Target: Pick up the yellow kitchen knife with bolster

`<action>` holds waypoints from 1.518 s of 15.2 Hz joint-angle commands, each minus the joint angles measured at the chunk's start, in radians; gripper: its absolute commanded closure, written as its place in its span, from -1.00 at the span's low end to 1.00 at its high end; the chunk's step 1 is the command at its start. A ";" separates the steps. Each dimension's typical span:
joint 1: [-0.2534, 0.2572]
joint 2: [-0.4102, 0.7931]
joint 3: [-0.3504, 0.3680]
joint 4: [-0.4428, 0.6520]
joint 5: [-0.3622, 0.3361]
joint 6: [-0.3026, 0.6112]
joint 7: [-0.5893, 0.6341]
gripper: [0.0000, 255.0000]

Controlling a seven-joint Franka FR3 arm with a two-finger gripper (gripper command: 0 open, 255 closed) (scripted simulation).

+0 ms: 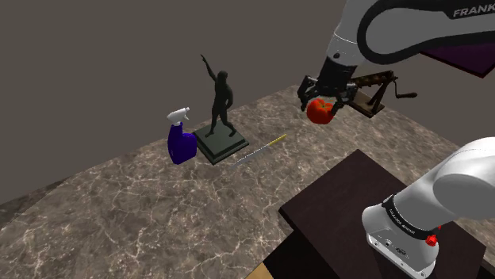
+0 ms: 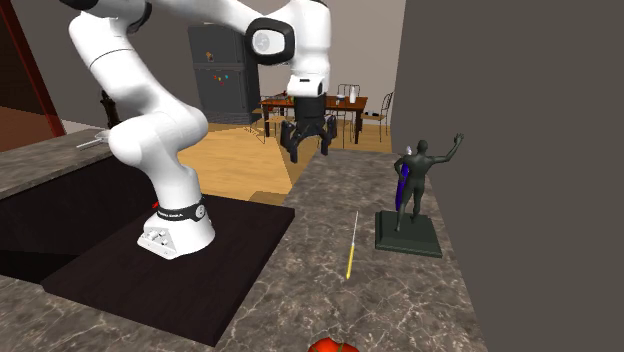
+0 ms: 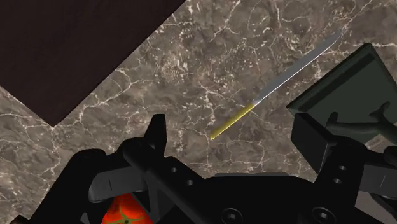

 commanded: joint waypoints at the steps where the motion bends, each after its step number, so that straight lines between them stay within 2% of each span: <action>1: -0.014 0.058 0.033 -0.015 0.021 0.077 0.082 -1.00; 8: -0.070 0.323 0.150 -0.012 0.044 0.353 0.376 -1.00; 13: -0.113 0.556 0.201 0.037 -0.038 0.541 0.630 -1.00; 16: -0.109 0.702 0.186 0.085 -0.133 0.637 0.807 -1.00; 20: -0.046 0.885 0.102 0.168 -0.241 0.740 1.021 -1.00; 23: -0.017 0.937 0.069 0.186 -0.262 0.776 1.054 -1.00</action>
